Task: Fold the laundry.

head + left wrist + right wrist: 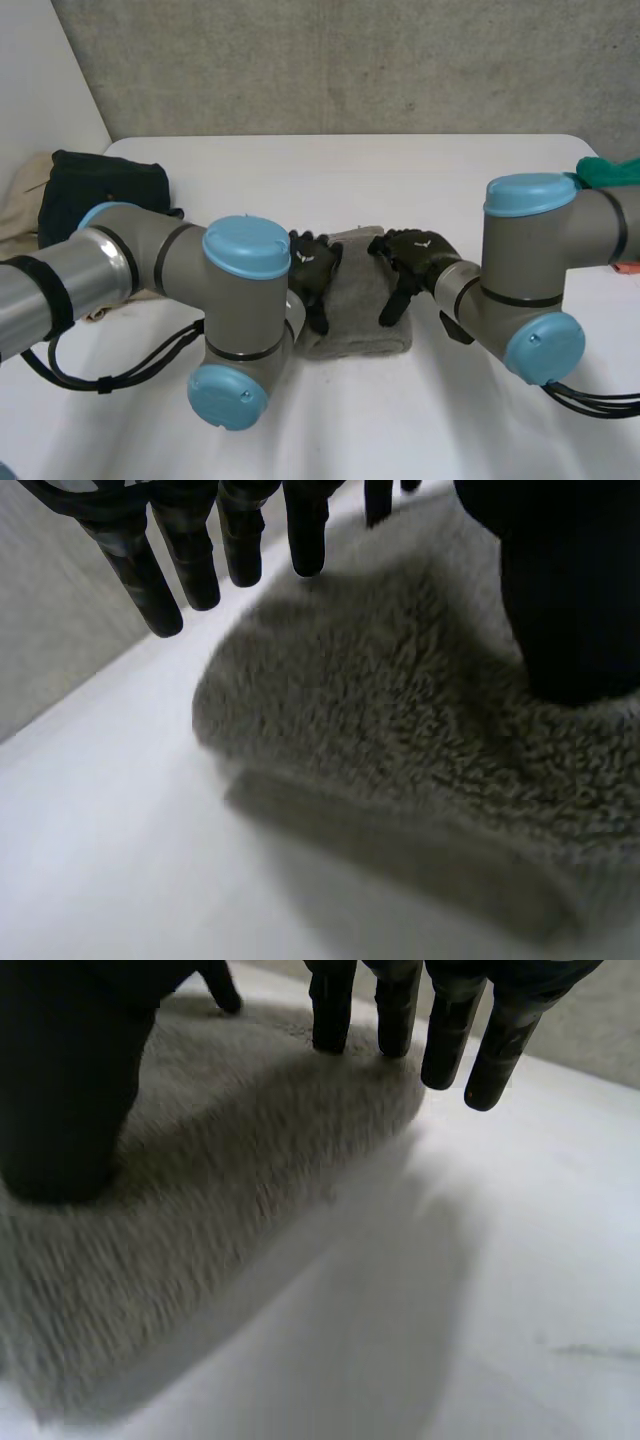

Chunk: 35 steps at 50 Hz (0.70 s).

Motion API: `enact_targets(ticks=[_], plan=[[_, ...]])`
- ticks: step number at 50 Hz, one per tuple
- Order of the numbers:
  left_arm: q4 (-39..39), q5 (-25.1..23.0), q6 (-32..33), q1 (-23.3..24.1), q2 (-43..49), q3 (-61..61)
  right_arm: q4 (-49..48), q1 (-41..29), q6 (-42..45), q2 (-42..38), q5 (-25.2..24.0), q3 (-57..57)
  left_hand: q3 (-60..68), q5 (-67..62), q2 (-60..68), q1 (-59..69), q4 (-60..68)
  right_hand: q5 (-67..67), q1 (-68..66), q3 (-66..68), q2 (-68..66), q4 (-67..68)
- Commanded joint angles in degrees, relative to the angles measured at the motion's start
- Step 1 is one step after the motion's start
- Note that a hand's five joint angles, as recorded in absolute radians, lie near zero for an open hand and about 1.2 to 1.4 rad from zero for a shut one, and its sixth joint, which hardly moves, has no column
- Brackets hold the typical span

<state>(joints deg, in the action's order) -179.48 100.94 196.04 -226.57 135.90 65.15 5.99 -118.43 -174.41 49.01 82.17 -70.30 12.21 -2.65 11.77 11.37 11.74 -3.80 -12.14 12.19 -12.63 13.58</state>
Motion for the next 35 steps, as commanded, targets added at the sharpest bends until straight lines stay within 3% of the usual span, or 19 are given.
enact_targets(ticks=[1, 6, 12, 16, 20, 28, 32, 35], plan=[[0.3, 1.9, 10.8, -0.4, -0.8, 2.4, 0.0, -0.2, 8.1, -2.6, 1.1, 1.4, 0.0, 0.4, 0.5, 0.9, 0.5, 3.8, 2.1, -2.2, 2.6, -3.6], [0.0, 1.4, 10.4, 0.2, -2.0, 2.5, 0.1, -0.1, 12.2, 0.3, 3.1, 1.7, -0.6, 1.1, -0.2, 0.2, -0.2, 3.8, 2.1, -2.2, 2.6, -3.6], [-2.9, 0.7, 10.1, 0.2, -8.7, 2.5, -4.8, -0.3, 12.2, 12.1, 4.0, -5.5, -1.8, 2.3, -1.4, -1.0, -1.4, 3.8, 2.1, -2.2, 2.6, -3.6], [-5.4, -3.9, 9.1, -0.5, -14.2, 2.8, -12.2, -0.9, 13.1, 17.0, 4.4, -14.2, -1.2, 1.6, -0.7, -0.3, -0.7, 3.8, 2.1, -2.2, 2.6, -3.6], [-5.5, -10.7, 7.3, -3.1, -18.1, 3.0, -19.2, -4.0, 13.2, 20.0, 4.4, -23.1, -0.3, 0.8, 0.1, 0.5, 0.2, 3.8, 2.1, -2.2, 2.6, -3.6], [-1.0, -34.4, 0.1, -8.2, -22.0, 4.2, -32.3, -10.1, 14.6, 15.5, 4.7, -32.1, 1.4, -0.9, 1.8, 2.2, 1.8, 3.8, 2.1, -2.2, 2.6, -3.6], [0.8, -38.7, -0.7, -9.9, -22.3, 4.3, -36.0, -10.2, 17.6, 9.4, 5.5, -30.5, 1.7, -1.3, 2.1, 2.5, 2.2, 3.8, 2.1, -2.2, 2.6, -3.6], [0.8, -38.5, -0.7, -10.2, -21.8, 4.3, -37.5, -9.8, 20.9, 6.4, 6.6, -27.9, 1.5, -1.1, 2.0, 2.4, 2.0, 3.8, 2.1, -2.2, 2.6, -3.6]])
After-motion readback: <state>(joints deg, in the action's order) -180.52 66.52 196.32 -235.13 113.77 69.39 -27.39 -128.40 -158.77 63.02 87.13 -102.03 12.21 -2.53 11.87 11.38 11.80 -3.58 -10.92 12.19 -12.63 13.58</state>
